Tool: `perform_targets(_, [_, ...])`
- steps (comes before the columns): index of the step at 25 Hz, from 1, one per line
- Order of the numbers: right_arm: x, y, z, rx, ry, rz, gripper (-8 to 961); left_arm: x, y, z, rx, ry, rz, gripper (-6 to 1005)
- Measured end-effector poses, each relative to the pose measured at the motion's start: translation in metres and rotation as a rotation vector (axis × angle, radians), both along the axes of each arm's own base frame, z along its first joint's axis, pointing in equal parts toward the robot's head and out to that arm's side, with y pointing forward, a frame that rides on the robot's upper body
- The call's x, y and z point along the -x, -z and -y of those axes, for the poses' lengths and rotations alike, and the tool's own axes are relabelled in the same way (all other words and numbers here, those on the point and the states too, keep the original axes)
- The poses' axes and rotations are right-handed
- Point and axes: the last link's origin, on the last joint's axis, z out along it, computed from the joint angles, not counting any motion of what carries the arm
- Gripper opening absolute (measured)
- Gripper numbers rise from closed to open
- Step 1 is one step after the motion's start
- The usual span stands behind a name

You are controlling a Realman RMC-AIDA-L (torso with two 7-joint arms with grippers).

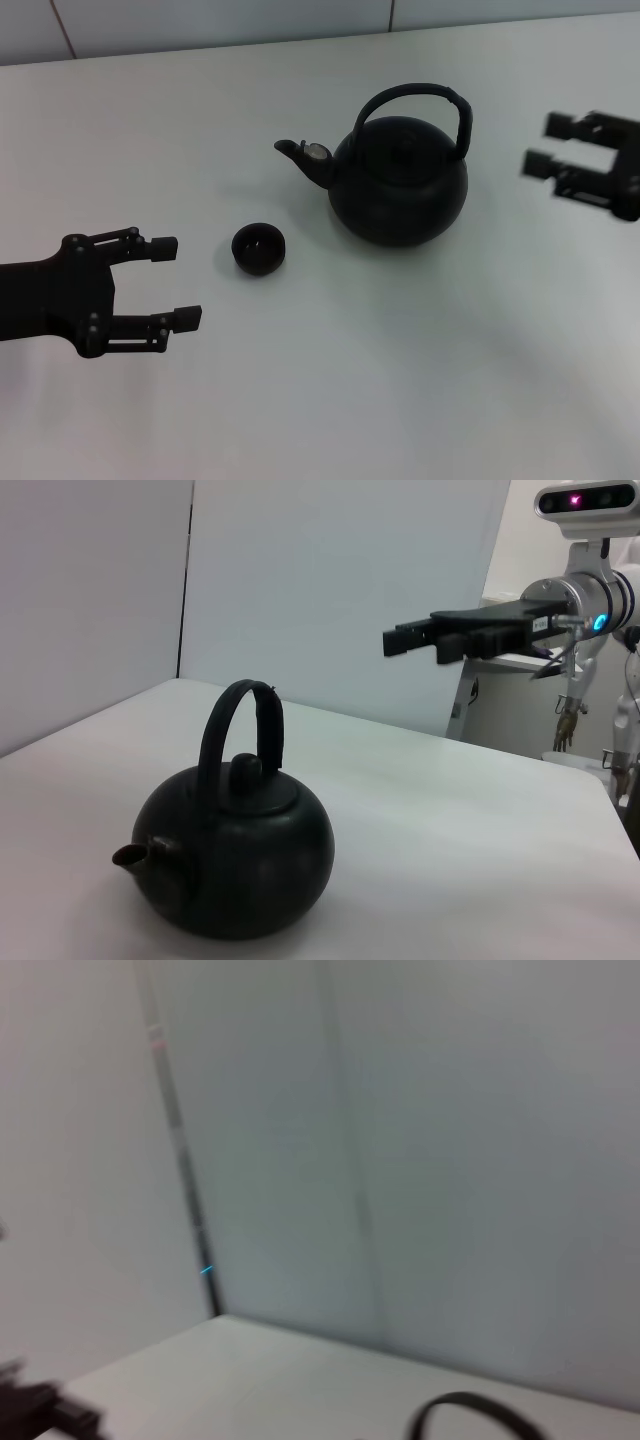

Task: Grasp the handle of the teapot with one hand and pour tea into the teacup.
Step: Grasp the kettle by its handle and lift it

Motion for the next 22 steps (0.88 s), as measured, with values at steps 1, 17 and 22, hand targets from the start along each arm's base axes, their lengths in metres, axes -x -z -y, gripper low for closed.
perform_targets(1, [-0.004, -0.003, 0.001, -0.02, 0.02, -0.012, 629, 0.0, 0.0, 0.0, 0.0, 0.0, 0.0, 859])
perform_targets(17, [-0.027, 0.01, -0.017, -0.068, 0.156, -0.064, 630, 0.003, 0.002, 0.004, 0.013, -0.003, -0.006, 859])
perform_targets(22, [-0.029, 0.019, -0.025, -0.059, 0.172, -0.077, 630, 0.001, 0.002, 0.004, 0.011, 0.002, -0.006, 859])
